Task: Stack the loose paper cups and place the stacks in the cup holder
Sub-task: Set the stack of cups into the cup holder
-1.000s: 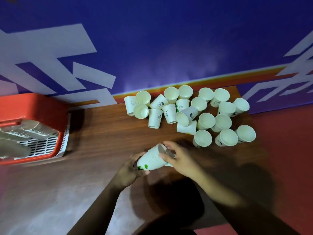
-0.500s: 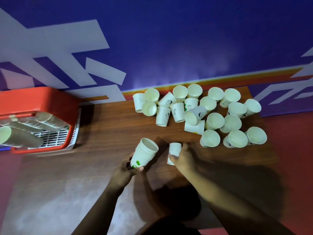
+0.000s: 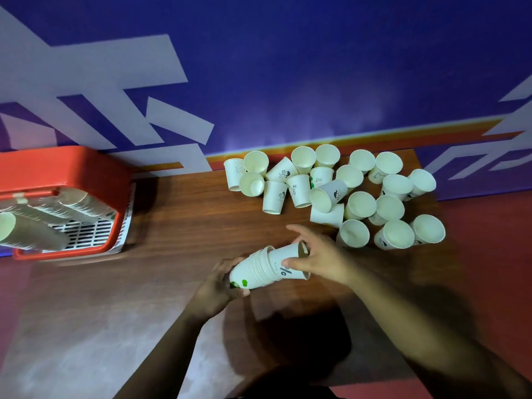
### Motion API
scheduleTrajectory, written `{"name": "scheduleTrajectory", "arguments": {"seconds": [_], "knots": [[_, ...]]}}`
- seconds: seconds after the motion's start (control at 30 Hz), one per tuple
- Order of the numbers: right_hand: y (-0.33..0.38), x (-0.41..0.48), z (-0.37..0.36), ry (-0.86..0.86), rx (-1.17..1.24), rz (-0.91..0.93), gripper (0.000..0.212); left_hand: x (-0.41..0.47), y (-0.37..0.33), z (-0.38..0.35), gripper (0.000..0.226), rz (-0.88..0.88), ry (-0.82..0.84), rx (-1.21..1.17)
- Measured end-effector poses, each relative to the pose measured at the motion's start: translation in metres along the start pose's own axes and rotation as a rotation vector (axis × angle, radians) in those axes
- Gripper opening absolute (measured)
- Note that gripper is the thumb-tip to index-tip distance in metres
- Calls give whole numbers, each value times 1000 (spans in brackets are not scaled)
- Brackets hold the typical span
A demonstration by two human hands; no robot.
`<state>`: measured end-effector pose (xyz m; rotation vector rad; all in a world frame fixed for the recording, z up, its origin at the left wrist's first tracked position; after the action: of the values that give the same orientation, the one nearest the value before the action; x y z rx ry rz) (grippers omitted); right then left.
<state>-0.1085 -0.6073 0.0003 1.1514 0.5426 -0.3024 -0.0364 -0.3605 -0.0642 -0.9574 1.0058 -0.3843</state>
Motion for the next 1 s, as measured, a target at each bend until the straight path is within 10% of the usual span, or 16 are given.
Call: {"name": "scheduleTrajectory", "arguments": {"seconds": [0.2,0.4,0.73,1.0], "knots": [[10,-14,-31,-66,6,83,81,12,-16,-27,69,-31,79,-34],[-40,-30,28,-728,-223,-65,37,21,-9,-28,73,25,55,-121],[-95,-21,43,-545,-658,-341,14,22,-2,-26,77,53,41,-99],[-41,-64,47,-671,-30,52,15,26,-13,-35,65,52,31,-54]]}}
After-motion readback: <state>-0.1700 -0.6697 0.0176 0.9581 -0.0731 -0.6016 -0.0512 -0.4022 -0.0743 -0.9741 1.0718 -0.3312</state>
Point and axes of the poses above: each hand's wrist, its own x-axis towards the middle knuckle, its own z-axis out of the back of the hand, y = z × x, the point moved 6 cm from there along x, towards the middle knuckle, and after that the axes turned 11 degrees about y, right-handed, at the moved point
